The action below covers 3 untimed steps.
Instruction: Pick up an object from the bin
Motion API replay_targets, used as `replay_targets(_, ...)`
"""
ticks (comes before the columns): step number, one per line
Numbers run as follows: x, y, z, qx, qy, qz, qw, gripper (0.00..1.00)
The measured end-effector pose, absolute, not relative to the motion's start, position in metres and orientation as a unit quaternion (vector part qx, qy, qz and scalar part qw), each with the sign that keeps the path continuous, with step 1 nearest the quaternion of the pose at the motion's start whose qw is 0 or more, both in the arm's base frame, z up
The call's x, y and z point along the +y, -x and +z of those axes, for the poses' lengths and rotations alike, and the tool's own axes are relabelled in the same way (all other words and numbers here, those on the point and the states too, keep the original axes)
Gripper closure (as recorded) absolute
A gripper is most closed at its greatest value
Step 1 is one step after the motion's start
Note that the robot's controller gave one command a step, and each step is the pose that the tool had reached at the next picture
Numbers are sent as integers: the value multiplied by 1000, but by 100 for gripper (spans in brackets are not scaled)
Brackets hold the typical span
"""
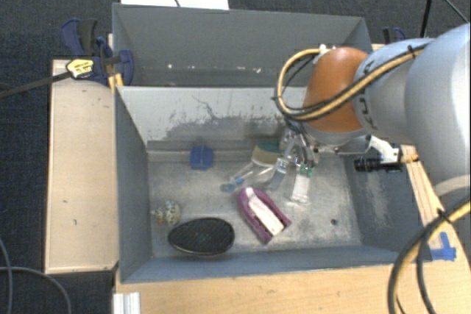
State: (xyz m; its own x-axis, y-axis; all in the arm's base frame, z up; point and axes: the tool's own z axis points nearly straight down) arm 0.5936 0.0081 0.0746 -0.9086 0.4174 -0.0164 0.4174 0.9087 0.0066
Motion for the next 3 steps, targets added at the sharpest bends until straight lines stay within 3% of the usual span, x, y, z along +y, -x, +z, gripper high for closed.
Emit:
replay_targets(1,49,-596,75,998,-62,0,9,0)
replay_targets(2,50,-596,75,998,-62,0,9,100)
replay_targets(3,48,-593,200,997,76,0,5,100)
